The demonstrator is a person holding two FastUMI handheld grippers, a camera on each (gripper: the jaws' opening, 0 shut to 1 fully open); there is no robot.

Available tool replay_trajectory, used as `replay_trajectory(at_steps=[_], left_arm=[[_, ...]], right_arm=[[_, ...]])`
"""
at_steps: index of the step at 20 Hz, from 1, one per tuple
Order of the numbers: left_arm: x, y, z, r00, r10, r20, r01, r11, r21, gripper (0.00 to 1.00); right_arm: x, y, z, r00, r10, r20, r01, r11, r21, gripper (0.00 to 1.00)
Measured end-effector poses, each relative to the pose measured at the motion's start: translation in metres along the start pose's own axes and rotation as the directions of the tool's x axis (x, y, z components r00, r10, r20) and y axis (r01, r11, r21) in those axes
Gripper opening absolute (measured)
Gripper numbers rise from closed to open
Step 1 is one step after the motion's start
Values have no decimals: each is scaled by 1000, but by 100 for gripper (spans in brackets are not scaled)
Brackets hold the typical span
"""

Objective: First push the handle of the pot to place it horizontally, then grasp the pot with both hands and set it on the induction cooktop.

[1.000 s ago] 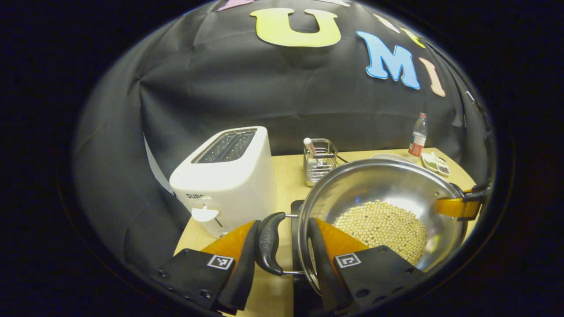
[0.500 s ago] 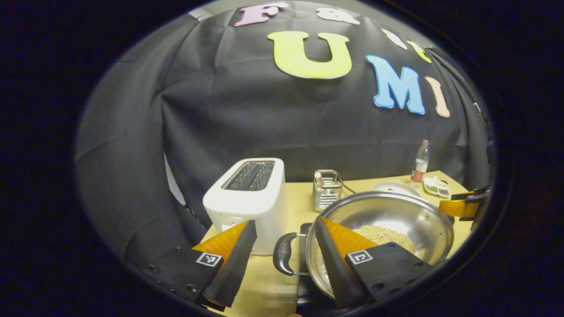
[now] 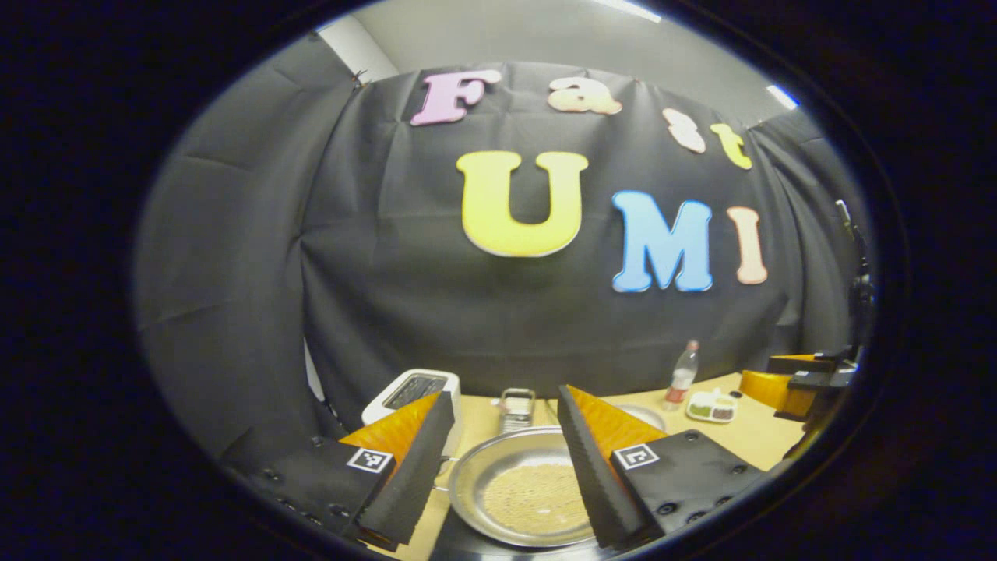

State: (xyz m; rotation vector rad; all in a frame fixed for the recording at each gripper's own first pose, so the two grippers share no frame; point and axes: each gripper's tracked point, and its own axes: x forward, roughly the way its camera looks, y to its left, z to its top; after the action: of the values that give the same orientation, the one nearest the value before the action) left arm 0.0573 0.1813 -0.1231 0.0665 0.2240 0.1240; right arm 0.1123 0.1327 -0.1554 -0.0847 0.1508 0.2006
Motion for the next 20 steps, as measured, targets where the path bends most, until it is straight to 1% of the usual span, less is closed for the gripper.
replay_trajectory(at_steps=[1, 2, 4, 5, 6, 7, 8, 9, 10, 11, 12, 14, 20], left_arm=[[-10, -25, 16, 1000, -18, 19, 18, 1000, -8, 92], [-20, -47, 31, 999, -32, 38, 32, 999, -13, 88], [-37, -89, 54, 996, -45, 73, 47, 999, -18, 88], [-45, -109, 63, 995, -56, 85, 57, 998, -17, 92], [-54, -128, 70, 994, -66, 91, 68, 998, -15, 88], [-62, -145, 78, 993, -73, 94, 76, 997, -19, 87], [-70, -161, 86, 991, -81, 105, 84, 996, -22, 84], [-77, -174, 94, 990, -85, 115, 87, 996, -18, 84], [-85, -189, 98, 989, -81, 122, 82, 997, -5, 87], [-91, -196, 101, 990, -74, 123, 74, 997, 1, 90], [-96, -205, 103, 990, -71, 126, 71, 997, 5, 93], [-106, -214, 106, 990, -53, 130, 51, 999, 14, 100], [-122, -230, 117, 988, 17, 152, -21, 1000, 23, 99]], right_arm=[[-12, -11, 16, 1000, 1, 23, -1, 1000, 1, 87], [-25, -21, 32, 999, 4, 43, -4, 1000, 1, 87], [-51, -47, 60, 997, -8, 80, 8, 1000, -4, 87], [-62, -61, 72, 995, -17, 94, 17, 1000, 1, 87], [-72, -71, 81, 994, -21, 104, 20, 1000, 7, 87], [-79, -81, 89, 993, -16, 115, 16, 1000, 7, 87], [-87, -91, 98, 992, -10, 128, 10, 1000, -4, 87], [-94, -100, 103, 990, 3, 139, 0, 1000, -22, 87], [-100, -111, 108, 989, -1, 147, 6, 1000, -29, 94], [-106, -121, 112, 988, -8, 156, 12, 1000, -21, 94], [-113, -130, 117, 986, -13, 168, 14, 1000, -5, 99], [-121, -147, 121, 984, -28, 176, 24, 999, 24, 99], [-132, -185, 129, 984, -22, 176, 17, 999, 27, 99]])
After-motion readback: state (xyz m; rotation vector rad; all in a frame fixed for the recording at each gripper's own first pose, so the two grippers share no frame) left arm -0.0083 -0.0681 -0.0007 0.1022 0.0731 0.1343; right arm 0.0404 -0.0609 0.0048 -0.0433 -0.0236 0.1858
